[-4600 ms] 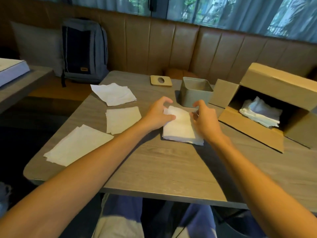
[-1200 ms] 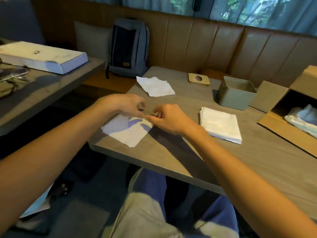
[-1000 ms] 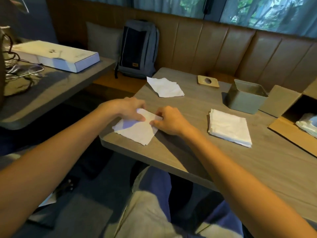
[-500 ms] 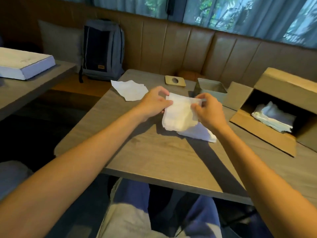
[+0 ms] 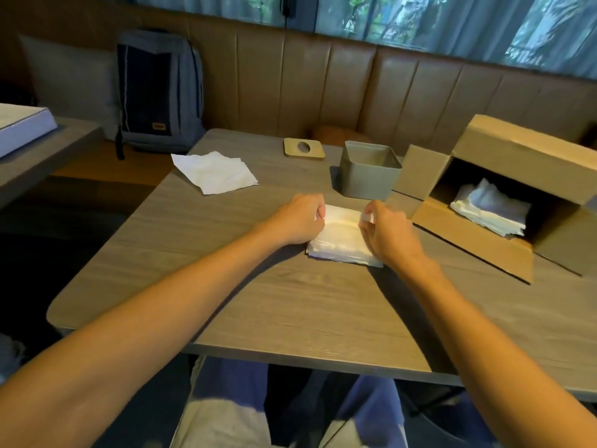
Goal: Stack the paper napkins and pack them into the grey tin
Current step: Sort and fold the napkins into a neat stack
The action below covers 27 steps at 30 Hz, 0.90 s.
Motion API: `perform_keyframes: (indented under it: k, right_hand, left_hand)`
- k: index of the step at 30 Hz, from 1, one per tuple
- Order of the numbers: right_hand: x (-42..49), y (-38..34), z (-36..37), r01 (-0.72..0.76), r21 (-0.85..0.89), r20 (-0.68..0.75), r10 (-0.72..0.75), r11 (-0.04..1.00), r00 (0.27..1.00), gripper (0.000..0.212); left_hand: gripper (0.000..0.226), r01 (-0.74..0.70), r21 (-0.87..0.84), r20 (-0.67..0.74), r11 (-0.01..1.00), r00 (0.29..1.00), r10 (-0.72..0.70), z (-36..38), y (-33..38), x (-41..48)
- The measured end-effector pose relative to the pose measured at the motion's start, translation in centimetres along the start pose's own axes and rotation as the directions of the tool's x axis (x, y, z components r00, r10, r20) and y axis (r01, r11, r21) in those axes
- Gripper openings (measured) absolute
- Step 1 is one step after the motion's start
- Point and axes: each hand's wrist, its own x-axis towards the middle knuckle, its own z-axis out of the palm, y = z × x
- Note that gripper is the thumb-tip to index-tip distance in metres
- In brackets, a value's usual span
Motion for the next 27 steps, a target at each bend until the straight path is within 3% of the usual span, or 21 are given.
perform_keyframes:
  k: [3, 7, 11, 14, 19, 23, 27]
  right_hand:
    - [0.6, -0.5, -1.1, 0.059, -0.113, -0.053, -0.066, 0.992, 0.996, 0.034]
    - [3.0, -3.9, -2.5, 0.147, 0.043, -0.060, -0.144, 0.988, 0.988, 0.032]
    - [5.7, -9.7, -1.7, 0.233, 0.224, 0.057, -0.251, 0.947, 0.966, 0.031]
    - [7.7, -13.7, 0.2, 0.222, 0.294, 0.150, -0.274, 0.930, 0.950, 0.030]
    - [10.9, -18.2, 3.9, 0.143, 0.324, 0.209, -0.218, 0.935, 0.953, 0.029]
    - [13.0, -20.2, 6.4, 0.050, 0.306, 0.247, -0.130, 0.951, 0.960, 0.040]
    - [14.2, -21.9, 8.1, 0.048, 0.258, 0.229, -0.109, 0.965, 0.967, 0.051]
  left_hand:
    - [0.006, 0.005, 0.009, 0.027, 1.000, 1.000, -0.005, -1.4, -0.6, -0.2]
    - [0.018, 0.091, -0.034, -0.151, 0.995, 0.984, -0.095, -5.7, -2.9, -0.7]
    - [0.017, 0.240, 0.010, -0.433, 0.971, 0.876, -0.212, -10.3, -7.2, -1.1]
    - [0.014, 0.368, 0.012, -0.543, 0.930, 0.783, -0.303, -12.7, -10.1, -1.4]
    - [0.037, 0.508, 0.040, -0.435, 0.861, 0.784, -0.443, -13.9, -14.5, -1.1]
    - [0.058, 0.541, -0.119, -0.343, 0.833, 0.765, -0.545, -13.6, -16.4, -0.3]
    - [0.068, 0.531, -0.369, -0.337, 0.763, 0.689, -0.642, -13.9, -16.7, 0.8]
